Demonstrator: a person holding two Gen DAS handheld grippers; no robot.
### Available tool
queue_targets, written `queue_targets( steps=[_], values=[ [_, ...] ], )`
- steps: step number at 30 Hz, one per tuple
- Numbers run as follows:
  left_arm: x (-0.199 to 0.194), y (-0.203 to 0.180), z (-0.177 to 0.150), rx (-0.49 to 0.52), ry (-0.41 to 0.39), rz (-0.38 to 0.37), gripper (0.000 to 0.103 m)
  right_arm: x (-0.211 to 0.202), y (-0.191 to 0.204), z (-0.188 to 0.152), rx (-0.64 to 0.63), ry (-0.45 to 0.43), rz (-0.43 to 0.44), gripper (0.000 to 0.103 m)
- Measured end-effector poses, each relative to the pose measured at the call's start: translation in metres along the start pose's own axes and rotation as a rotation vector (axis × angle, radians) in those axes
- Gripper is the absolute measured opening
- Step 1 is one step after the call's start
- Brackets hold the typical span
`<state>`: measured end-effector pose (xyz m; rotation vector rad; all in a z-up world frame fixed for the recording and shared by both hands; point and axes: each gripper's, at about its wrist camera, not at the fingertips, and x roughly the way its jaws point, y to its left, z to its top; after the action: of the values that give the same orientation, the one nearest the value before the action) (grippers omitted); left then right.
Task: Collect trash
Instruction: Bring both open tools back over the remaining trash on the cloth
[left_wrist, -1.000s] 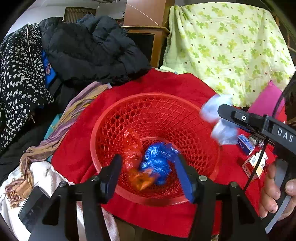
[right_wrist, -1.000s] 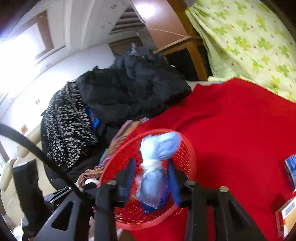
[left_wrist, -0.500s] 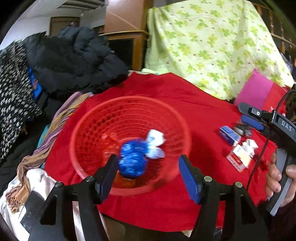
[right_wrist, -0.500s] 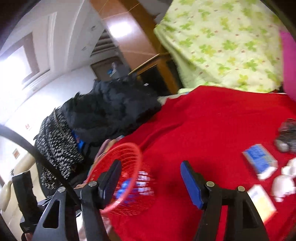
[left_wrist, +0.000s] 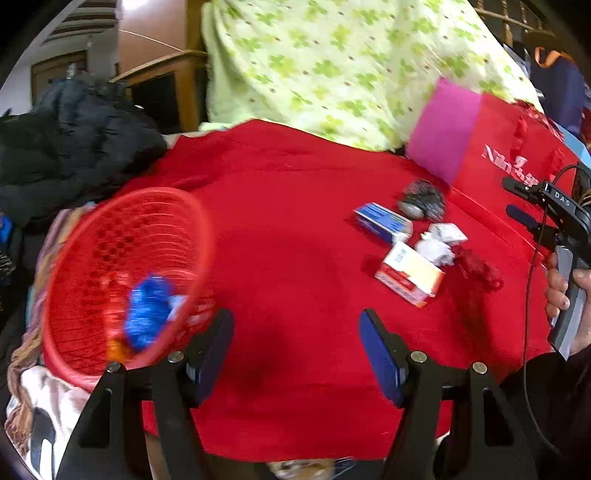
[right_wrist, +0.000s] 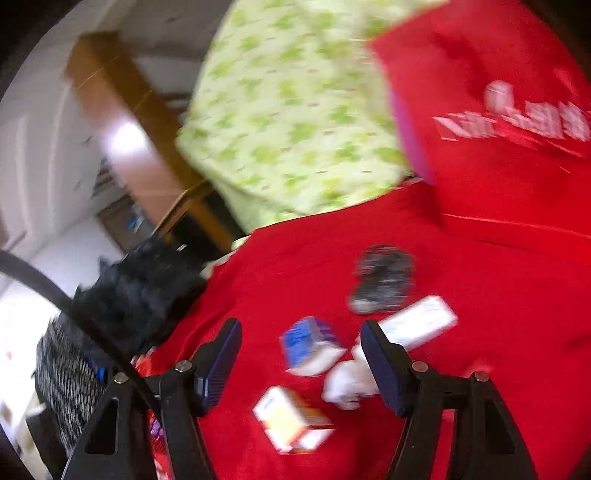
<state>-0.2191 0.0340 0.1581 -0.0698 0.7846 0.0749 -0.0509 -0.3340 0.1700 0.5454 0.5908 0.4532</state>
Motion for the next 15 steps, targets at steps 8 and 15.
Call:
queue_targets(
  steps=[8,15],
  values=[
    [0.053,-0.051,0.019,-0.015,0.102,-0.162,0.071,0.007,-0.086,0.003,0.178,0.152,-0.052,0.07],
    [0.104,-0.088,0.04,-0.073,0.184,-0.234,0.071,0.039,-0.105,-0.014,0.225,0.3,-0.038,0.07]
  ],
)
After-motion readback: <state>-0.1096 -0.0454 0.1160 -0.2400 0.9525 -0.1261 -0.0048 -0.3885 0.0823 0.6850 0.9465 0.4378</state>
